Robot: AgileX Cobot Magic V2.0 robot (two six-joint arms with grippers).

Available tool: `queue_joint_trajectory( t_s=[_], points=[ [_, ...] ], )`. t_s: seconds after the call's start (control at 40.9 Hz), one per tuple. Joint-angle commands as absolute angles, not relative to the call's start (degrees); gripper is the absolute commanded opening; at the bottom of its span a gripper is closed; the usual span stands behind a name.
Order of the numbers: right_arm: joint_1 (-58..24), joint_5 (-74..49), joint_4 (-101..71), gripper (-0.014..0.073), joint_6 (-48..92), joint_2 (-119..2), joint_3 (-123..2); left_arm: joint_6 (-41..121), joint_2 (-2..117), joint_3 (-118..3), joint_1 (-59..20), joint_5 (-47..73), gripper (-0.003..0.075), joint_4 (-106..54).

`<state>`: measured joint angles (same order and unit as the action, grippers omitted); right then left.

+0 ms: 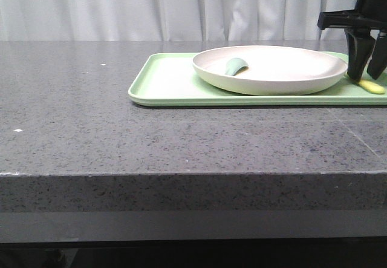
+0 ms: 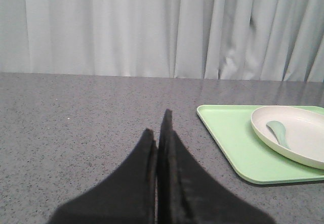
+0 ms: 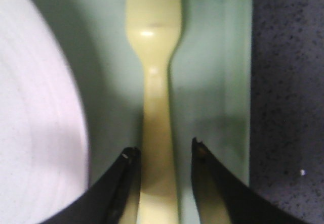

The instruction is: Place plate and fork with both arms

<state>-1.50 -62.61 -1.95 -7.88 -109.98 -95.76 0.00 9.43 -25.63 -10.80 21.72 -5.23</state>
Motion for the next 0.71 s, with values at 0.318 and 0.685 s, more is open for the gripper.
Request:
queue_joint_trajectory(
  t_s=[0.318, 0.685],
  points=[
    [-1.05, -61.7, -0.33, 0.0118, -7.27, -93.81, -97.63, 0.0, 10.07, -27.02, -10.76, 17.04, -0.0018, -5.34],
    [-1.11, -49.48, -0.33, -0.0067, -7.16, -72.38, -74.11, 0.0, 10.07, -27.02, -10.76, 17.04, -0.0018, -5.34]
  ],
)
